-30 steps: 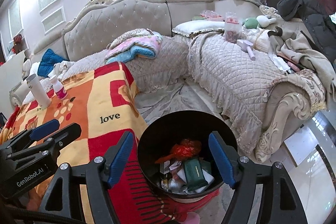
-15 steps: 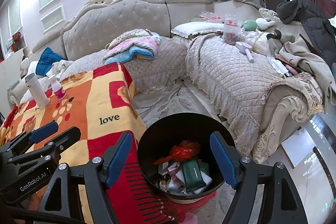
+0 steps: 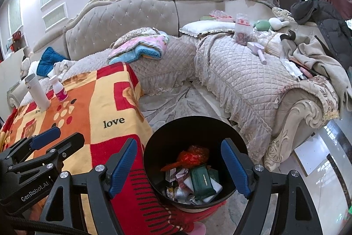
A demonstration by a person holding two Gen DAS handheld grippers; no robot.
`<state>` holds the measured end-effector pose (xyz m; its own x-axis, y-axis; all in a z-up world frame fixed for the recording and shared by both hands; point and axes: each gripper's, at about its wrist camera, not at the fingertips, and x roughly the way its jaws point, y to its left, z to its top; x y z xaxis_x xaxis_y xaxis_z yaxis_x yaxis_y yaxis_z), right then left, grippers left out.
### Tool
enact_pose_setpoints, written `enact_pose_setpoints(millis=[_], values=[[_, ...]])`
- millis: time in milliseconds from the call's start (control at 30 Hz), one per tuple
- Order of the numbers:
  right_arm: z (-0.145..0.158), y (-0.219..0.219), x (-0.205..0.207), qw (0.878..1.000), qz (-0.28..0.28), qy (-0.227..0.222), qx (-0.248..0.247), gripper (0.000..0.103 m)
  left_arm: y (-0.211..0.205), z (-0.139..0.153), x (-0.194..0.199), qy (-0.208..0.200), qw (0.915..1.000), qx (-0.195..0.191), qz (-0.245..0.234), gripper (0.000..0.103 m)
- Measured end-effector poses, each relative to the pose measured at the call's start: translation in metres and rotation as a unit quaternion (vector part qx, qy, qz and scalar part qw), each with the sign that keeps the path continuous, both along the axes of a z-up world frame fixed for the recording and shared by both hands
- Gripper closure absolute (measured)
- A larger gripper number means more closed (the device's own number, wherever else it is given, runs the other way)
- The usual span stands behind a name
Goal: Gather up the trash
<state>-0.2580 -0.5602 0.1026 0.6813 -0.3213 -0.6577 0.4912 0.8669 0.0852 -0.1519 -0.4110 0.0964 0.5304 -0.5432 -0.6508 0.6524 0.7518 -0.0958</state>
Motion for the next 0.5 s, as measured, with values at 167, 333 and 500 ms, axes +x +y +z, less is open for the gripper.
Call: enact_pose_setpoints(millis=[167,333,500], values=[[-0.0008,0.0001,0.0015,1.0,0.001,0.003,-0.001,0.026,0.0001,-0.002,0.0014,0.001,1.0,0.001,0.001,0.038],[-0.0024,0.0003,0.0018,1.0,0.0,0.007,0.001,0.026,0.0005,-0.0032,0.0022,0.002,1.0,0.002,0.002,0.038],[-0.0043,-0.0002,0.004,1.0,0.001,0.011,0.002,0.026,0.0014,-0.0064,0.0032,0.005,1.0,0.002,0.004,0.038]])
